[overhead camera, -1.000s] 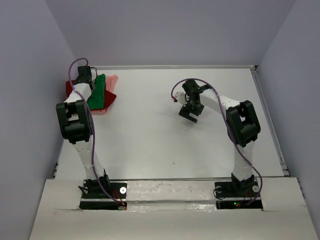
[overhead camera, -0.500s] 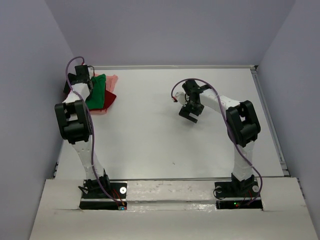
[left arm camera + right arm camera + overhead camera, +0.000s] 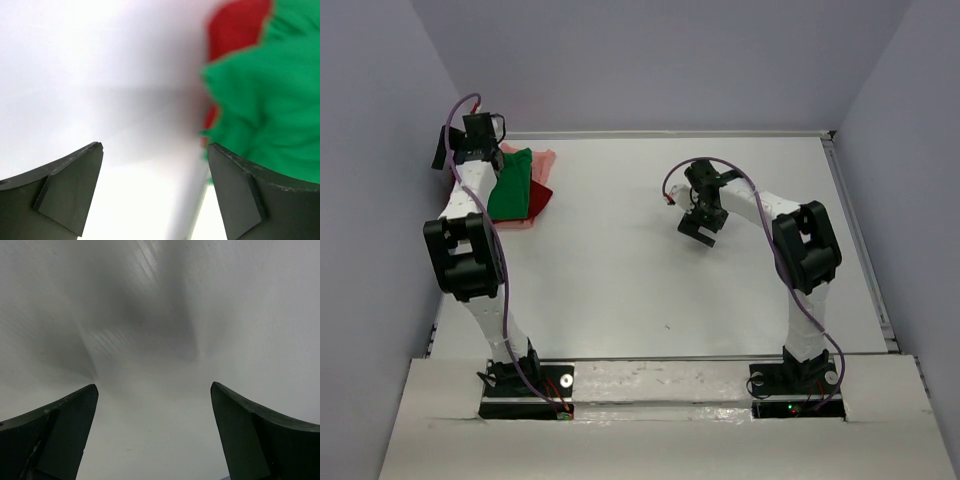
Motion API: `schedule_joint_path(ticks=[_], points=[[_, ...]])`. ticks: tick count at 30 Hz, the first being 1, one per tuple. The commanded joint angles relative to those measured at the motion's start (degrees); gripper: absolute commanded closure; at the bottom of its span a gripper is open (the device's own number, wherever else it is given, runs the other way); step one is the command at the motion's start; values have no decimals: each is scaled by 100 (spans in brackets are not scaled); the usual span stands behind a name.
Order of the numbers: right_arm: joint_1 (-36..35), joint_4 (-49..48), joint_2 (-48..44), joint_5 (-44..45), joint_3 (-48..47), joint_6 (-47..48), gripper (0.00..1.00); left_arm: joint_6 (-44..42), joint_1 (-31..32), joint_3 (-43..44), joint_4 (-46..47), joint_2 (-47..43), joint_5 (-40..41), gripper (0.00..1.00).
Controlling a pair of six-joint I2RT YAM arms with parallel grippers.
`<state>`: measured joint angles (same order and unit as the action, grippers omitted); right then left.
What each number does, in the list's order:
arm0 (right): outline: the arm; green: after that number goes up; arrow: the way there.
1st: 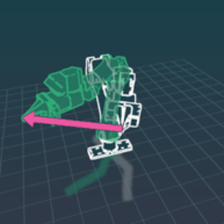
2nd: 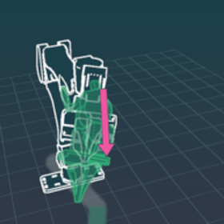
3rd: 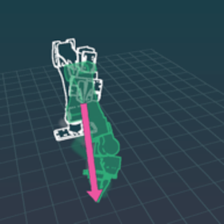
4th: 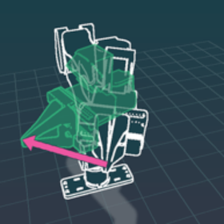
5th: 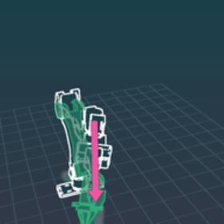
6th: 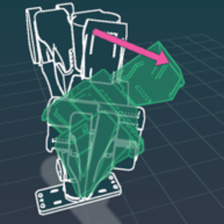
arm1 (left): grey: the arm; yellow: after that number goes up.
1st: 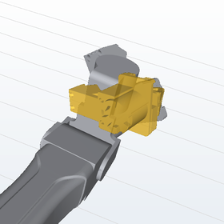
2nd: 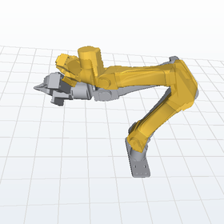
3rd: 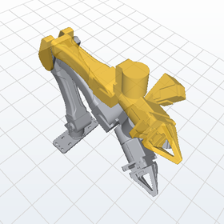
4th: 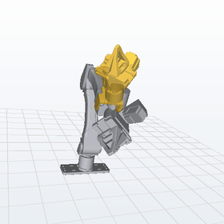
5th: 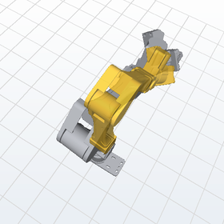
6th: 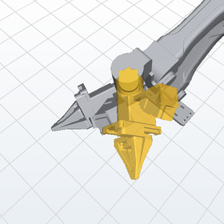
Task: Fold and stack the t-shirts
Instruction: Put the neatly folded tshirt into the corner of the board with the left arm, then smooth out wrinkles on the folded tshirt
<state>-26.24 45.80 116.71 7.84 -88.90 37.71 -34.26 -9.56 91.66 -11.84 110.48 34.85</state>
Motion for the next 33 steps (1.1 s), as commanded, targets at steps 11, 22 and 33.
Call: schedule_joint_path(ticks=[11,22,33], points=[[-22,-80,-386,-19,31,78,0,1008,95,1191,-2684,-1379,-3646,1],[144,157,-894,25,390,-80,0,1141,16,423,-1973,-633,-5735,2],[884,114,-1677,157,1551,-308,0,983,-423,651,-1980,-202,-6297,3]])
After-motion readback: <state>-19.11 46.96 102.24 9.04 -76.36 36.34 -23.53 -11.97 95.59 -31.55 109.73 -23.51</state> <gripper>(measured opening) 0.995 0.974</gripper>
